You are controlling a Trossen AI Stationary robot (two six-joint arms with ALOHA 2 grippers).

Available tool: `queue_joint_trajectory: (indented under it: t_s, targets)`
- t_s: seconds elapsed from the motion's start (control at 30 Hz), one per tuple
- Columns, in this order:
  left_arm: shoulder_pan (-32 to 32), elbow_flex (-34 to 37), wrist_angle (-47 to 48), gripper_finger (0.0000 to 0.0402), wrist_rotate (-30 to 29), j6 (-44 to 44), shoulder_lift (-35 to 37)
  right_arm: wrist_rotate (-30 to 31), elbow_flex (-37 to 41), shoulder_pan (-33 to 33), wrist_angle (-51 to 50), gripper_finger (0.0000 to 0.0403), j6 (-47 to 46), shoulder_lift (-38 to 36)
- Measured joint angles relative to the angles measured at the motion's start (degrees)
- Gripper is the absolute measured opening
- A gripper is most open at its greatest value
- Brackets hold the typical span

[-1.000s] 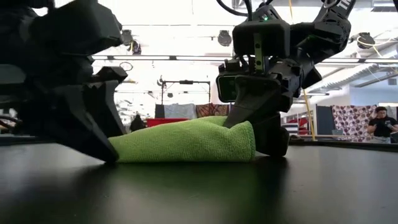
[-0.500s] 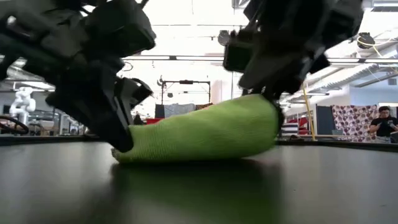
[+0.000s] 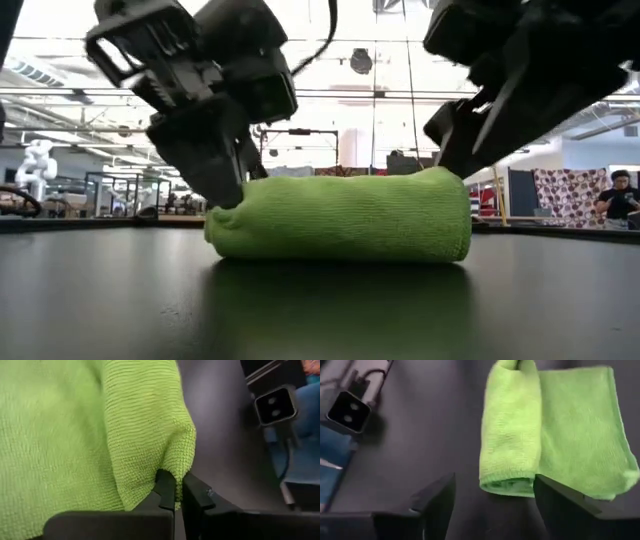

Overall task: Roll towel
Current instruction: Roll the green microfiber towel

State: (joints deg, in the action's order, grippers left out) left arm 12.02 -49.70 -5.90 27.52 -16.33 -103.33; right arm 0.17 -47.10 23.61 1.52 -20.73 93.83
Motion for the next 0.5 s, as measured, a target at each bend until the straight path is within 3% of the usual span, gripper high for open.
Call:
queue_joint_trajectory:
  t_s: [0.3,0.5]
  targets:
    - [-6.7,-0.1,-5.6,0.0008,13.4,-7.5,-5.3,17.9,-0.2,8.2,0.4,0.0240,2.9,0.1]
    - [-8.3,-0.2,-11.0,0.0008,19.0,-11.8,-8.2,23.8,-0.2,10.4,0.0,0.0240,4.0,0.1]
